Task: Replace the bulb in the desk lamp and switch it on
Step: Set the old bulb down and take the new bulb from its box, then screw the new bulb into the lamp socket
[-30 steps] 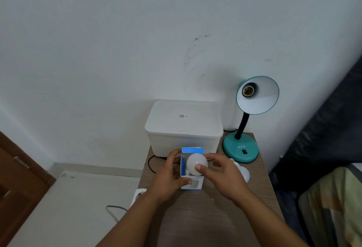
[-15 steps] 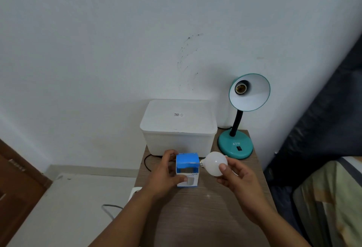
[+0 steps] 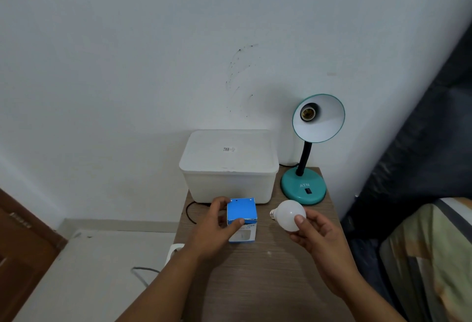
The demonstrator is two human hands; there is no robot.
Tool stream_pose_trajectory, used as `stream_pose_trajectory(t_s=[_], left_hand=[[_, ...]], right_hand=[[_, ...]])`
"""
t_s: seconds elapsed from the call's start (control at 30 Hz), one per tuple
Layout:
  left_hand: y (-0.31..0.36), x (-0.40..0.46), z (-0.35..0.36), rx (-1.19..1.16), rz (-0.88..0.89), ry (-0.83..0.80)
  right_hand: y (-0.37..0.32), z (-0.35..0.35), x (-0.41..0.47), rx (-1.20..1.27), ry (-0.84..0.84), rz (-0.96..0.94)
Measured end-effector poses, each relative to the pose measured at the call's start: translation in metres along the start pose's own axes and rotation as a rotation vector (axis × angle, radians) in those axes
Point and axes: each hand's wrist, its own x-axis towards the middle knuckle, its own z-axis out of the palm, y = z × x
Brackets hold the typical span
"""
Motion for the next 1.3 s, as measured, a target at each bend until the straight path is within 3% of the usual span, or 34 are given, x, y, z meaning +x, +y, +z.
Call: stream_pose_trajectory(t_s=[0.5,1.03,1.3], left_hand=[[0.011,-0.004,-0.001,0.053,-0.017,-0.033],[0.028,0.005,0.024,-0.266,-0.269,0.122],[0.032,0.0,0.025,0.036,-0.13,0.203]], right_hand=[[0.001,-0.01,-0.003,-0.02,0.009,-0.013],[0.005,-0.012,-0.007,0.002,0.005,-0.093],[-0.003,-0.023,-0.001,0.014,0.061,-0.163]])
